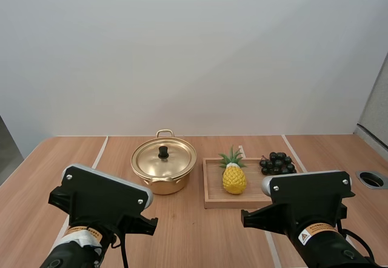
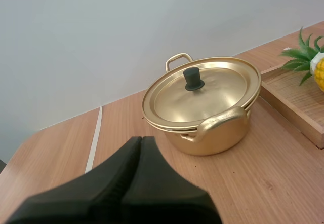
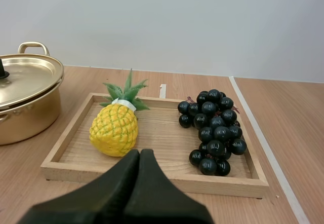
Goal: Open the pot, put the grape inside, and close it
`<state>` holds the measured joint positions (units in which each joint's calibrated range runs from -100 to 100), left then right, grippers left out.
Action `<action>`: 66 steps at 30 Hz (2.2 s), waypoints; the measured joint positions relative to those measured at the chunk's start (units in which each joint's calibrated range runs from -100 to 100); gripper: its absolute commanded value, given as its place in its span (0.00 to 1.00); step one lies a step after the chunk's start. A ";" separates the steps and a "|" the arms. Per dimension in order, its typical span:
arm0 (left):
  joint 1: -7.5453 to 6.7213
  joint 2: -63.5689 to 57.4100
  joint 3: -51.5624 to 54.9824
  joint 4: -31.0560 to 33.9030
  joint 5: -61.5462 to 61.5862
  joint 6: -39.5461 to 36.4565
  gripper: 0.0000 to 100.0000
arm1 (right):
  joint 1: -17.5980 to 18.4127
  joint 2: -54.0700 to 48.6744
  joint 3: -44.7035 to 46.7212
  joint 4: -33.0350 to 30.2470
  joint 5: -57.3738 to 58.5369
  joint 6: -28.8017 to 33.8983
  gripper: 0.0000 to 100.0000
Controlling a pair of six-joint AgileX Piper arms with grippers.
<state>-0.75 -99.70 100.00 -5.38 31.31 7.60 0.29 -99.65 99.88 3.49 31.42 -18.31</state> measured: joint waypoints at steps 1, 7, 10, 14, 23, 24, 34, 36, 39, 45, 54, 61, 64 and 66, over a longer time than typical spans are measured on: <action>0.00 0.00 0.00 0.00 0.00 0.00 0.00 | 0.00 0.00 0.00 0.00 0.00 0.00 0.00; 0.00 0.00 0.00 0.00 0.00 0.00 0.00 | 0.00 0.00 0.00 0.00 0.00 0.00 0.00; 0.00 0.00 0.00 0.00 0.00 0.00 0.00 | 0.00 0.00 0.00 0.00 0.00 0.00 0.00; 0.00 0.00 0.00 0.00 0.00 0.00 0.00 | 0.00 0.00 0.00 0.00 0.00 0.00 0.00; 0.00 0.00 0.00 0.00 0.00 0.00 0.00 | 0.00 0.00 0.00 0.00 0.00 0.00 0.00; 0.00 0.00 0.00 0.00 0.00 0.00 0.00 | 0.00 0.00 0.00 0.00 0.00 0.00 0.00; 0.00 0.00 -0.03 0.00 -6.74 0.00 0.00 | 0.00 0.00 0.12 0.00 -5.86 0.00 0.00; 0.00 0.00 0.00 0.00 -14.02 0.00 0.00 | 0.00 0.00 0.12 0.00 -12.82 0.00 0.00; 0.00 0.00 0.00 0.00 -25.26 0.00 0.00 | 0.00 0.00 0.12 0.00 -25.42 0.00 0.00; 0.00 0.00 0.00 0.00 -37.16 0.00 0.00 | 0.00 0.00 0.12 0.12 -41.60 0.00 0.00; 0.00 0.00 0.00 0.00 -39.47 0.00 0.00 | 0.00 0.00 0.12 4.47 -44.68 0.00 0.00; 0.00 0.00 0.00 0.00 -39.63 0.00 0.00 | 0.00 0.00 0.12 4.61 -51.25 -1.01 0.00; 0.00 0.00 0.00 0.00 -39.63 0.00 0.00 | 0.00 0.00 0.12 4.61 -51.59 -1.11 0.00; 0.00 0.00 0.00 0.00 -39.63 0.00 0.00 | 0.00 0.00 0.12 4.61 -52.27 -1.21 0.00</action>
<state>-0.75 -99.70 100.00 -5.38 -8.32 7.60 0.29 -99.65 100.00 8.10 -20.85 -19.52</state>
